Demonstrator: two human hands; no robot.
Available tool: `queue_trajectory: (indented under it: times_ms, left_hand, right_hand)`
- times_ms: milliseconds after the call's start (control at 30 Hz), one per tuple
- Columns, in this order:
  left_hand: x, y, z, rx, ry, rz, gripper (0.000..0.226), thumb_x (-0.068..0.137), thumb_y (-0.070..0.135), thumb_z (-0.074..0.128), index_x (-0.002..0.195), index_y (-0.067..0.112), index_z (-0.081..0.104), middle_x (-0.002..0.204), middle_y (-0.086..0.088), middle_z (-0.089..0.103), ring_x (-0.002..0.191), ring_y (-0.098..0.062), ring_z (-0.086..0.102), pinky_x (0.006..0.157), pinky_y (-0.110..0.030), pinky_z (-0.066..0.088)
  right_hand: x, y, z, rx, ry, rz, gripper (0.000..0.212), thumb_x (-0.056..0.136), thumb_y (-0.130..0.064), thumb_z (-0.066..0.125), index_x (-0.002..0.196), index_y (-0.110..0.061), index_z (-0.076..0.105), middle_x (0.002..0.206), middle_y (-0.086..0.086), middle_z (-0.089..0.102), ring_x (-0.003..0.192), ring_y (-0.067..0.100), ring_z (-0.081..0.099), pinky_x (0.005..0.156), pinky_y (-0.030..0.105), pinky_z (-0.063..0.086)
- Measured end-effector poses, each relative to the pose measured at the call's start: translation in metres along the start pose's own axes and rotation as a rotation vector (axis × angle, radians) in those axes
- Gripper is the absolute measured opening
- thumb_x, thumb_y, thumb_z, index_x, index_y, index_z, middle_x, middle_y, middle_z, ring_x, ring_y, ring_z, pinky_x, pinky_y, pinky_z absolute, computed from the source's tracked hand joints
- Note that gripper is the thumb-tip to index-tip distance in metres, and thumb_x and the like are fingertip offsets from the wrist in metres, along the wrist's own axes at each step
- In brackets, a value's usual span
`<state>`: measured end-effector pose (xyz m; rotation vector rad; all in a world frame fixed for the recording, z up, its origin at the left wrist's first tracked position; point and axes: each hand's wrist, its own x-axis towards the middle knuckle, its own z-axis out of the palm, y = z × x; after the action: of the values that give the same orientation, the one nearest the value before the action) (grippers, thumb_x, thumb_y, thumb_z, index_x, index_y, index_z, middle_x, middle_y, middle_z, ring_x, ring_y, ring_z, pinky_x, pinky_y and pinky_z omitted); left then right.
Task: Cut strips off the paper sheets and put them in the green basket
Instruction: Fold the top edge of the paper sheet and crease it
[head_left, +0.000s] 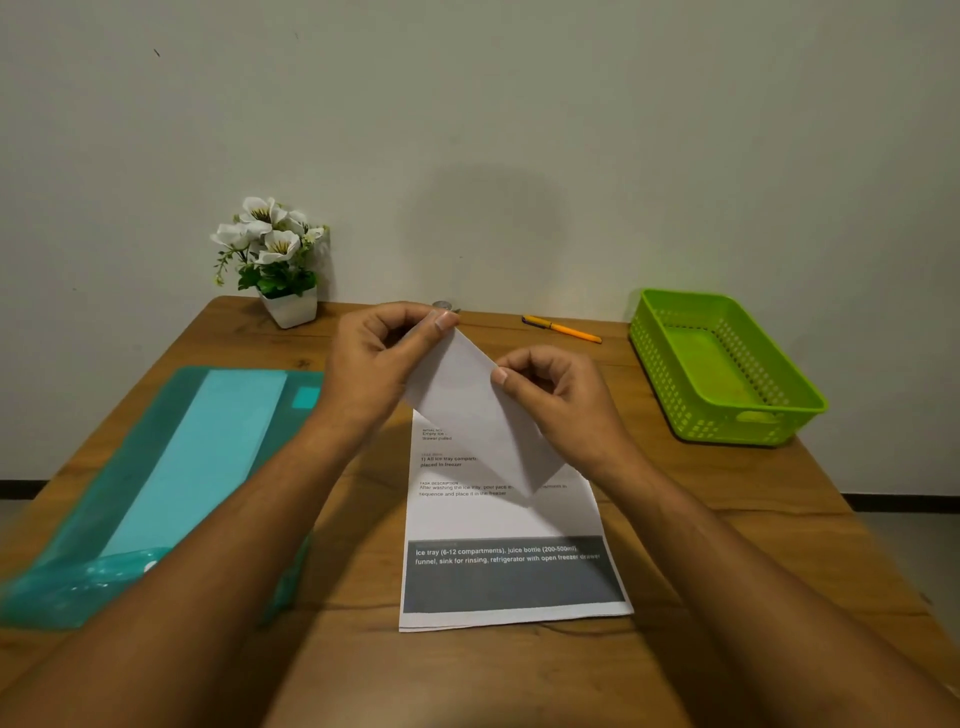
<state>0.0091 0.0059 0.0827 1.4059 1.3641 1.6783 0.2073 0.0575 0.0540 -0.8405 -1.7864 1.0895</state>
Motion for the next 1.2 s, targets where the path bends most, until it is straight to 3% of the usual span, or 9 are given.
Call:
queue_trajectory:
  times_ms: [233,400,533,667,767,900,1000,1100,1200]
  left_hand:
    - [0.008,-0.008,-0.015,-0.060,0.122,-0.049,0.012,0.088,0.032,0.075,0.092,0.021,0.079,0.088,0.009,0.076,0.082,-0.002,0.064,0.071,-0.019,0.051]
    - [0.008,-0.016,-0.026,-0.045,0.163,-0.085,0.013,0.093,0.031,0.072,0.097,0.021,0.078,0.092,0.007,0.075,0.082,0.001,0.064,0.069,-0.016,0.051]
    - [0.006,-0.027,-0.032,0.006,0.184,-0.115,0.016,0.094,0.034,0.071,0.100,0.021,0.077,0.094,0.010,0.075,0.086,-0.001,0.066,0.072,-0.021,0.052]
    - [0.007,-0.032,-0.037,0.251,0.173,-0.066,0.022,0.097,0.022,0.070,0.119,0.020,0.073,0.112,0.005,0.071,0.103,-0.012,0.066,0.084,-0.025,0.057]
    - [0.009,-0.016,-0.026,0.508,0.076,0.124,0.033,0.094,0.025,0.073,0.126,0.026,0.070,0.124,0.008,0.060,0.100,-0.007,0.059,0.078,-0.017,0.049]
    - [0.013,0.013,0.004,0.624,-0.151,0.345,0.037,0.092,0.036,0.074,0.127,0.027,0.068,0.116,0.013,0.066,0.087,-0.003,0.062,0.071,-0.020,0.053]
    - [0.015,0.023,0.019,0.671,-0.173,0.389,0.027,0.092,0.037,0.073,0.118,0.028,0.072,0.099,0.016,0.071,0.079,-0.002,0.064,0.065,-0.021,0.052]
    - [0.018,0.024,0.020,0.579,-0.127,0.350,0.008,0.093,0.030,0.072,0.100,0.028,0.074,0.087,0.016,0.070,0.075,-0.006,0.064,0.062,-0.020,0.048]
    - [0.019,0.018,0.014,0.344,-0.076,0.216,0.001,0.093,0.026,0.073,0.094,0.025,0.072,0.084,0.010,0.071,0.076,-0.011,0.066,0.063,-0.029,0.054]
  right_hand:
    - [-0.013,0.025,-0.018,-0.013,0.003,0.122,0.011,0.097,-0.011,0.071,0.089,-0.014,0.077,0.087,0.006,0.078,0.076,0.012,0.068,0.068,0.028,0.054]
    - [-0.020,0.036,-0.030,-0.058,-0.002,0.180,0.011,0.098,-0.010,0.069,0.091,-0.009,0.076,0.087,0.007,0.078,0.081,0.021,0.072,0.074,0.036,0.057]
    - [-0.018,0.031,-0.035,0.009,0.078,0.170,0.010,0.098,-0.006,0.069,0.090,-0.004,0.074,0.083,0.013,0.076,0.075,0.014,0.068,0.073,0.026,0.054]
    - [-0.007,0.008,-0.040,0.137,0.268,0.103,0.009,0.095,0.001,0.069,0.088,-0.004,0.071,0.072,-0.008,0.072,0.069,0.000,0.063,0.068,0.015,0.050]
    - [0.004,-0.014,-0.041,0.129,0.279,0.018,0.010,0.093,-0.006,0.075,0.085,-0.011,0.073,0.076,-0.009,0.073,0.073,0.002,0.064,0.068,0.015,0.049]
    - [0.018,-0.037,-0.031,-0.033,0.214,-0.121,0.005,0.093,-0.013,0.077,0.091,-0.008,0.078,0.086,0.001,0.077,0.081,0.010,0.069,0.073,0.024,0.053]
    - [0.023,-0.048,-0.023,-0.148,0.140,-0.202,0.009,0.096,-0.015,0.073,0.098,-0.010,0.081,0.089,-0.004,0.078,0.086,0.008,0.072,0.076,0.022,0.054]
    - [0.024,-0.048,-0.022,-0.128,0.192,-0.229,0.014,0.100,-0.014,0.068,0.108,-0.011,0.079,0.096,-0.005,0.077,0.093,0.007,0.071,0.080,0.023,0.054]
    - [0.024,-0.040,-0.026,0.086,0.285,-0.148,0.018,0.099,-0.009,0.068,0.116,-0.009,0.072,0.099,0.002,0.073,0.095,0.010,0.069,0.086,0.025,0.056]
